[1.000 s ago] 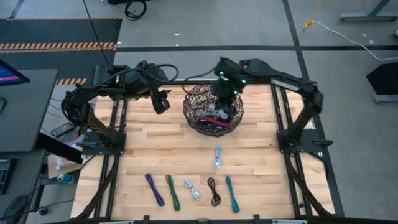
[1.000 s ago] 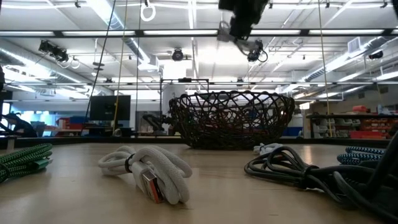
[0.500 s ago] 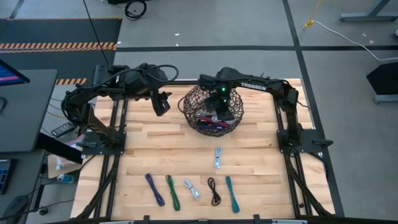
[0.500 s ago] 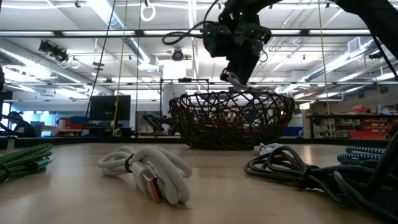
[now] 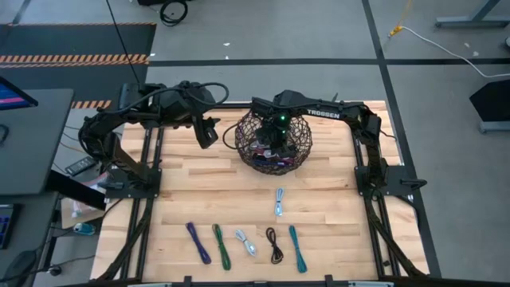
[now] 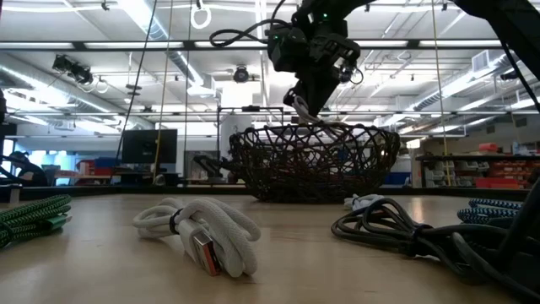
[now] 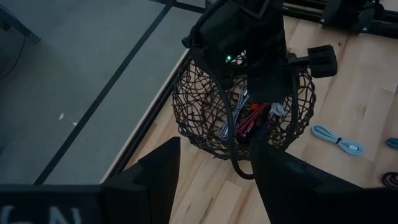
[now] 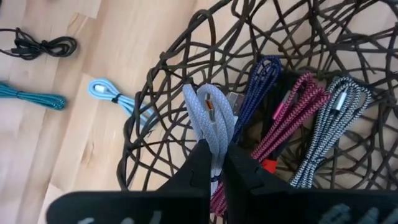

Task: Pick and place USB-C Cables
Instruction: Put the right gray charger cable into the black mesh basket, then put the light blue charger cable into the black mesh basket

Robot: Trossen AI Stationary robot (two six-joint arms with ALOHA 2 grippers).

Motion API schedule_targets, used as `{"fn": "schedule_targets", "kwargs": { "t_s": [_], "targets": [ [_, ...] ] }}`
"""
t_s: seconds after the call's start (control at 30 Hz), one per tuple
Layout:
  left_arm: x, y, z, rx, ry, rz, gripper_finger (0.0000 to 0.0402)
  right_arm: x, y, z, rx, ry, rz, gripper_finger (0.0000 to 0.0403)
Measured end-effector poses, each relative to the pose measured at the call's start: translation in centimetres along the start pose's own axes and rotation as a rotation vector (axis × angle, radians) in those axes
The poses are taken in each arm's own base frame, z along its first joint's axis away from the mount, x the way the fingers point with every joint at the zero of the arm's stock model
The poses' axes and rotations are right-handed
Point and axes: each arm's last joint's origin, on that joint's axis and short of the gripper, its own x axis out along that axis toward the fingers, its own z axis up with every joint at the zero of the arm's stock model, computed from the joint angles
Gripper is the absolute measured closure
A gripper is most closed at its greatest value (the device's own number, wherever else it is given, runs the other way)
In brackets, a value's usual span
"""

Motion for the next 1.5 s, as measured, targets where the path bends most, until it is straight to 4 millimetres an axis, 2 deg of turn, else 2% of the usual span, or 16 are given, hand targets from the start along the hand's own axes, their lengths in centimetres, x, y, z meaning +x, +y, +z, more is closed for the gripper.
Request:
{"fn": "schedule_targets", "kwargs": {
  "t_s": [0.3,0.53,0.67,0.87,1.03,1.13,1.27,1.5],
  "targets": [
    [0.0,0.0,0.0,0.0,0.0,0.0,0.02,0.0,0.0,-0.1,0.061,0.005,0.003,0.0379],
    [0.0,0.0,0.0,0.0,0.0,0.0,0.02,0.0,0.0,0.0,0.089,0.023,-0.028,0.0291],
    [0.0,0.0,0.0,0.001,0.0,0.0,0.02,0.0,-0.1,-0.1,0.123,0.042,-0.061,0.0266],
    [0.0,0.0,-0.1,0.007,0.014,0.003,0.02,0.2,0.6,-0.3,0.188,0.074,-0.01,0.0262],
    [0.0,0.1,-0.4,0.021,0.042,0.009,0.02,0.1,1.4,-1.2,0.249,0.231,-0.025,0.0262],
    [0.0,0.1,-0.6,0.026,0.057,0.013,0.02,-1.1,1.5,-2.3,0.349,0.296,-0.061,0.0262],
    [0.0,0.2,-0.7,0.006,0.067,0.016,0.02,-3.1,1.6,-3.0,0.515,0.226,-0.092,0.0261],
    [0.4,-0.1,-0.9,-0.072,0.084,0.023,0.02,-9.6,4.1,-5.5,0.678,0.103,-0.325,0.0261]
  ]
}}
